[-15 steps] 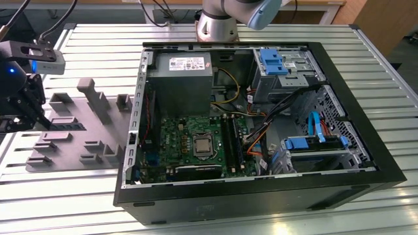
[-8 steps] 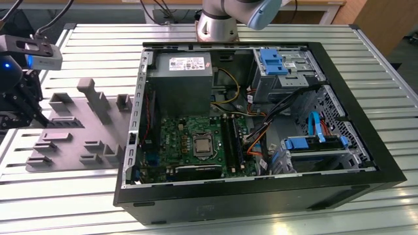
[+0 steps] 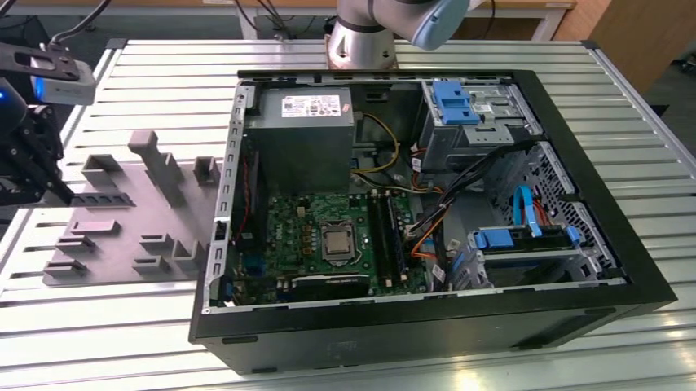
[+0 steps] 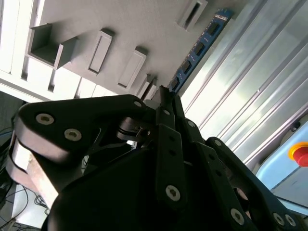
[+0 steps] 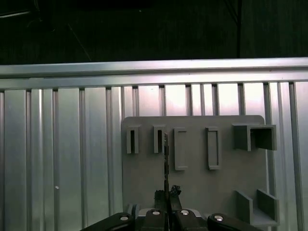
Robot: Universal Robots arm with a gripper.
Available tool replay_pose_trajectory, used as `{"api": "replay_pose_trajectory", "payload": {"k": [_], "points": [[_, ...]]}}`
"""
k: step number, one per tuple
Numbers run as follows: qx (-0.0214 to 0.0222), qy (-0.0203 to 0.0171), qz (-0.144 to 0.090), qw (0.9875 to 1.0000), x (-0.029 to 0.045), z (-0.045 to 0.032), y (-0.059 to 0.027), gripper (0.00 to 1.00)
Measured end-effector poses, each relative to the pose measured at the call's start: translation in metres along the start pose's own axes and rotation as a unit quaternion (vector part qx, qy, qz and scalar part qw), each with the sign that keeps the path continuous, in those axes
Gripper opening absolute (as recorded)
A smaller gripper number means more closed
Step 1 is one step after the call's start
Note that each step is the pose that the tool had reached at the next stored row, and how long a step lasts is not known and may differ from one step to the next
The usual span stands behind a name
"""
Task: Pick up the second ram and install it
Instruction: 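Pick up the second ram and move it above second insertion slot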
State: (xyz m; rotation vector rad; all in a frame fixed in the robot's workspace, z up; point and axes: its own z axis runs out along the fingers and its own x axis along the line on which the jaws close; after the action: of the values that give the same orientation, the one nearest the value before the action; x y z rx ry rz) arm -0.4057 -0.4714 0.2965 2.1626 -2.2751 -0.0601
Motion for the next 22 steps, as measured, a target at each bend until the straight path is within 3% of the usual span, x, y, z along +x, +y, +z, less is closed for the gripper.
{"api": "replay_pose_trajectory", "payload": {"k": [9,18,22], "points": [[0.0000,0.0000,0.000,1.0000,-0.0005,-0.0183,0.0005,0.14],[-0.0002,-0.0002,-0.008,1.0000,-0.0004,-0.0188,0.0006,0.14],[-0.0003,-0.0002,-0.008,1.0000,-0.0005,-0.0226,0.0007,0.14]]}}
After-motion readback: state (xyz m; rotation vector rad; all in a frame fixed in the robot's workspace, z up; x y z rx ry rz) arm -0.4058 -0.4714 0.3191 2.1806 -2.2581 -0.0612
